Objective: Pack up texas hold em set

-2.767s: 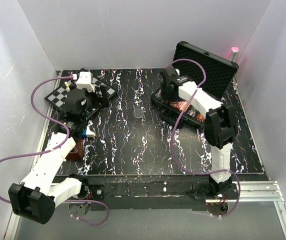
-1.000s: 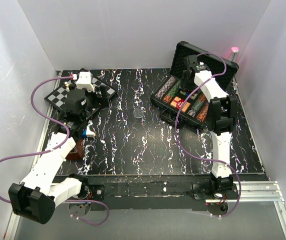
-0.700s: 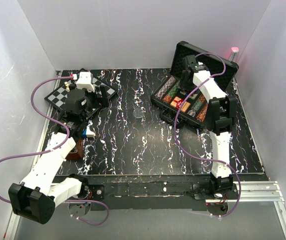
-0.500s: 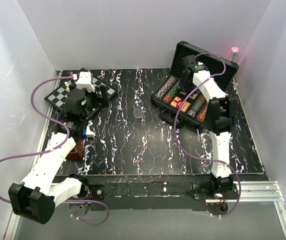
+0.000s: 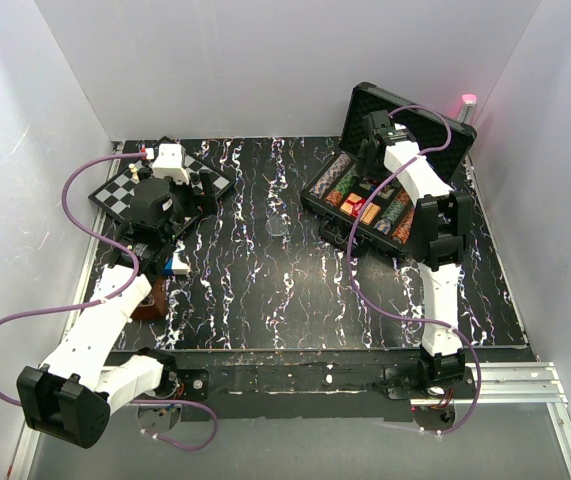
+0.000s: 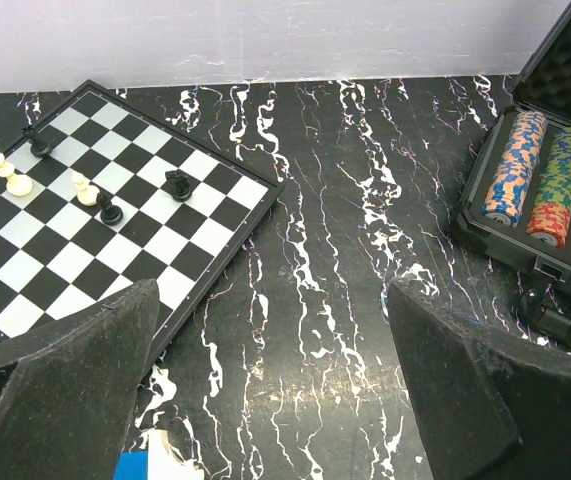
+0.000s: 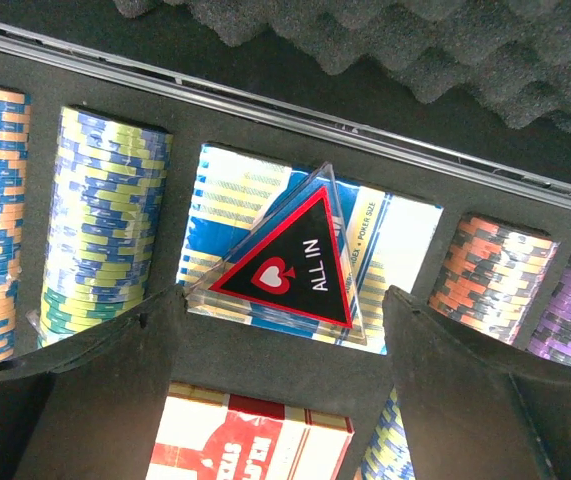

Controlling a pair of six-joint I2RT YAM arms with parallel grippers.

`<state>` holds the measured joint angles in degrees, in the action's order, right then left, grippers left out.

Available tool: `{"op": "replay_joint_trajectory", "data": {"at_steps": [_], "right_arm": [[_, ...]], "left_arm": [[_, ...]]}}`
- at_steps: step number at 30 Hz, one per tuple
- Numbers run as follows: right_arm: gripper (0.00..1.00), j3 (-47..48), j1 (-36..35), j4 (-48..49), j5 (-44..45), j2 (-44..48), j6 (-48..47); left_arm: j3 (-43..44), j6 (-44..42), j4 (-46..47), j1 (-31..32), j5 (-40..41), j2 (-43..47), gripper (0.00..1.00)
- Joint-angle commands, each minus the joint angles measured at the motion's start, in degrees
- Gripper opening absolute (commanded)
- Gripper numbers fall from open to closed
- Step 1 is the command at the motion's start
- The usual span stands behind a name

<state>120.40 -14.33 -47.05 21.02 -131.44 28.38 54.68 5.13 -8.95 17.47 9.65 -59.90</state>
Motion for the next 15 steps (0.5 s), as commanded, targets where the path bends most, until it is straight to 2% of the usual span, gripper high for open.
{"op": "replay_joint_trajectory", "data": {"at_steps": [1, 11, 15], "right_arm": [[0.87, 0.0, -0.4, -1.1, -0.3, 1.6, -1.5], [0.89, -3.6, -0.5, 3.3, -5.4, 8.1, -6.4], [0.90, -4.9, -0.4, 4.8, -4.1, 10.2, -7.9]], "left_arm": [[-0.3, -0.5, 0.4, 0.4, 0.5, 1.3, 0.98], [-0.4, -0.5, 0.5, 0.3, 0.5, 1.4, 0.98], [-0.4, -0.5, 0.4, 0.3, 0.5, 1.3, 0.98]]}}
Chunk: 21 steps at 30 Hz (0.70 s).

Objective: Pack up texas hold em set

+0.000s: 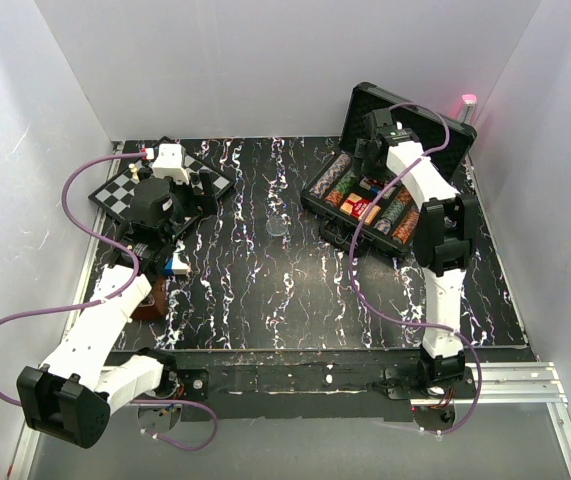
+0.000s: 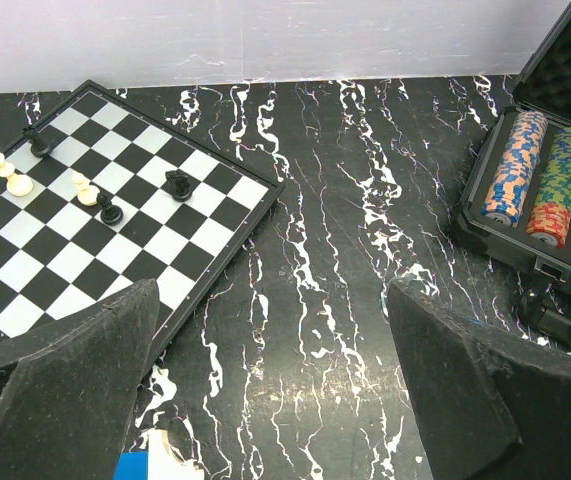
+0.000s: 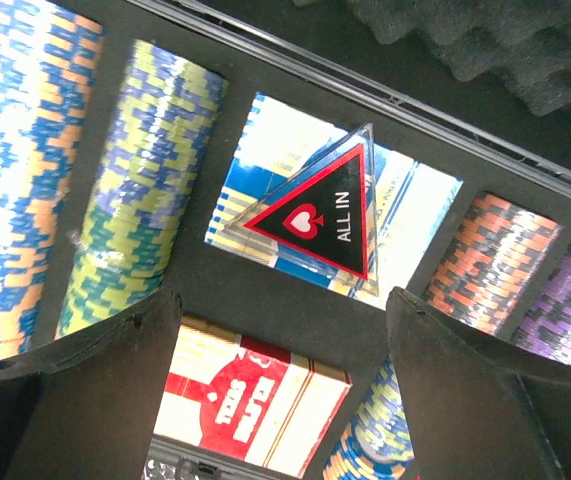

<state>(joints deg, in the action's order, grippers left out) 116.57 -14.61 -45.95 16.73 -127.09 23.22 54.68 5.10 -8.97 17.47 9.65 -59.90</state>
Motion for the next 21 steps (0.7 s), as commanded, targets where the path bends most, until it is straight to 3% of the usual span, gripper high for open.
{"op": "replay_joint_trajectory", "data": {"at_steps": [1, 11, 21], "right_arm": [[0.90, -1.8, -0.2, 4.3, 0.5, 6.7, -3.1], [0.91, -12.8, -5.3, 12.1, -3.0, 19.5, -9.4], [0.90, -10.0, -21.5, 8.5, -8.3, 12.6, -8.9]], "left_arm": [[-0.4, -0.4, 0.6, 0.4, 0.5, 1.2, 0.98], [0.0, 0.0, 0.3, 0.4, 0.3, 0.2, 0.98], [0.5, -0.9, -0.3, -0.1, 1.8, -0.8, 0.98]]}}
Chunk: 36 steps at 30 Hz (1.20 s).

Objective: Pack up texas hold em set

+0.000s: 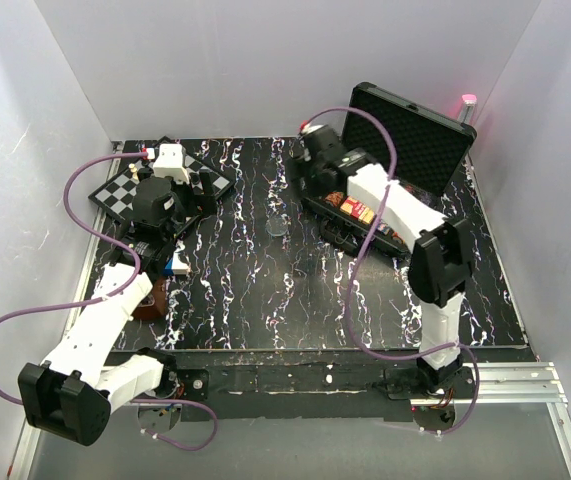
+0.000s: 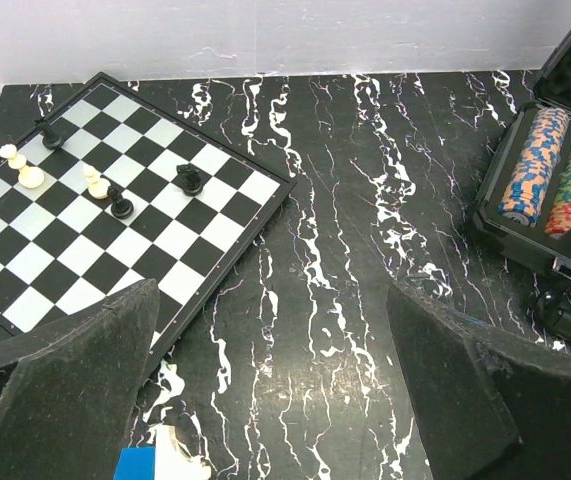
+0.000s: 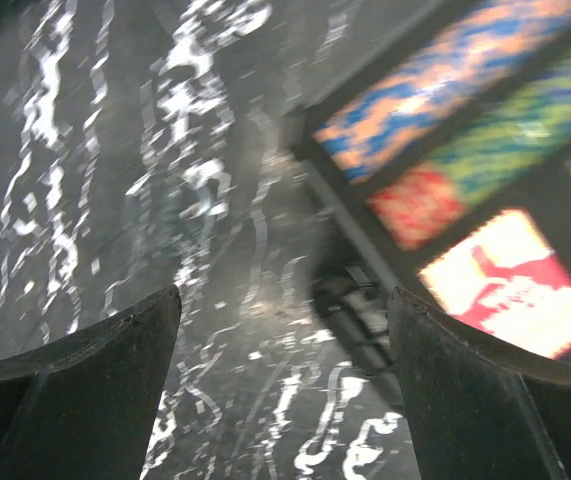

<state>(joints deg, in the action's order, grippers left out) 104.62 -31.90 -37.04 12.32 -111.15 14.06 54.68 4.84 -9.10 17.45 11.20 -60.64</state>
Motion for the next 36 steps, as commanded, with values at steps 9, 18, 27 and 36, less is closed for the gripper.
{"op": "replay_joint_trajectory", "data": {"at_steps": [9, 18, 27, 36], "right_arm": [[0.88, 13.7, -9.1, -7.0, -11.9, -17.6, 2.9], [0.89, 21.2, -9.6, -10.8, -9.9, -26.1, 1.5], [0.87, 26.0, -9.8, -11.7, -6.8, -30.9, 1.4], [0.85, 28.2, -10.0, -13.2, -4.4, -33.5, 0.7]], "left_arm": [[0.4, -0.2, -0.1, 0.0, -0.5, 0.2, 0.98], [0.6, -0.2, -0.3, 0.0, -0.9, 0.3, 0.98], [0.5, -0.2, -0.4, 0.0, -0.7, 0.4, 0.98], [0.6, -0.2, -0.4, 0.0, -0.7, 0.5, 0.98]]}}
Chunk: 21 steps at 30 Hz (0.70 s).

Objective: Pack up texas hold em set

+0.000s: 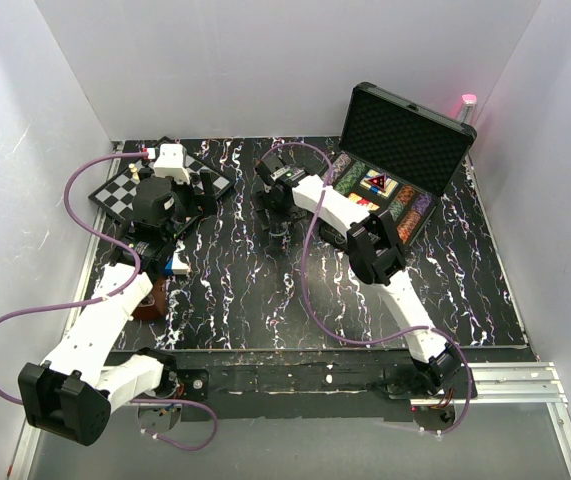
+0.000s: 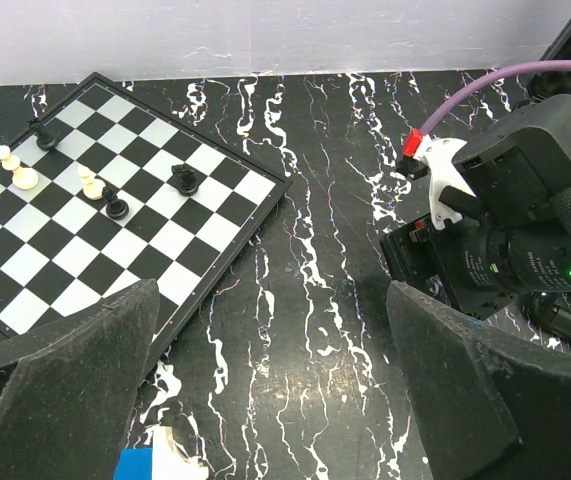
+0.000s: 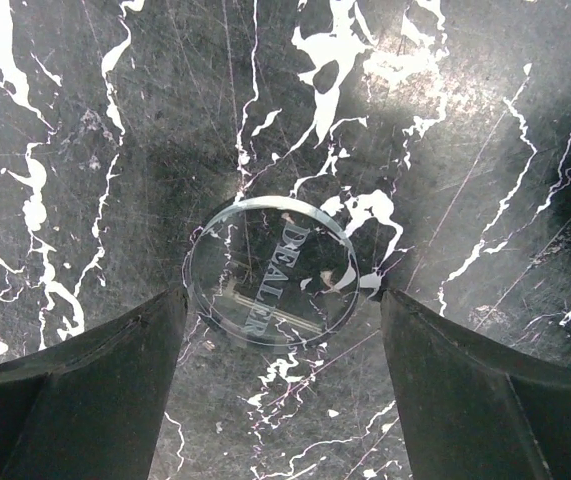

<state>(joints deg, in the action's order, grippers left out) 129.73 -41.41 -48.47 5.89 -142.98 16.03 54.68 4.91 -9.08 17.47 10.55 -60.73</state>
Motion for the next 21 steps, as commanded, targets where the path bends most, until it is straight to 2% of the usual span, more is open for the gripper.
{"op": "replay_joint_trajectory", "data": {"at_steps": [1, 10, 18, 19, 21], "right_arm": [[0.85, 3.3, -0.5, -2.0, 2.1, -2.0, -1.6], [0.80, 3.1, -0.6, -2.5, 0.7, -3.4, -1.6], [0.70, 3.7, -1.0, -3.8, 2.8, -3.7, -1.6], [0.66, 3.7, -1.2, -3.9, 3.0, -3.8, -1.8], [0.54, 3.5, -1.3, -3.8, 3.3, -3.7, -1.8]], "left_arm": [[0.6, -0.2, -0.4, -0.1, 0.0, 0.6, 0.98], [0.6, -0.3, -0.4, 0.0, 0.1, 0.7, 0.98], [0.6, -0.3, -0.4, -0.1, 0.1, 0.8, 0.98], [0.6, -0.3, -0.4, 0.0, 0.1, 0.8, 0.98], [0.6, -0.3, -0.4, 0.0, 0.1, 0.8, 0.98]]}}
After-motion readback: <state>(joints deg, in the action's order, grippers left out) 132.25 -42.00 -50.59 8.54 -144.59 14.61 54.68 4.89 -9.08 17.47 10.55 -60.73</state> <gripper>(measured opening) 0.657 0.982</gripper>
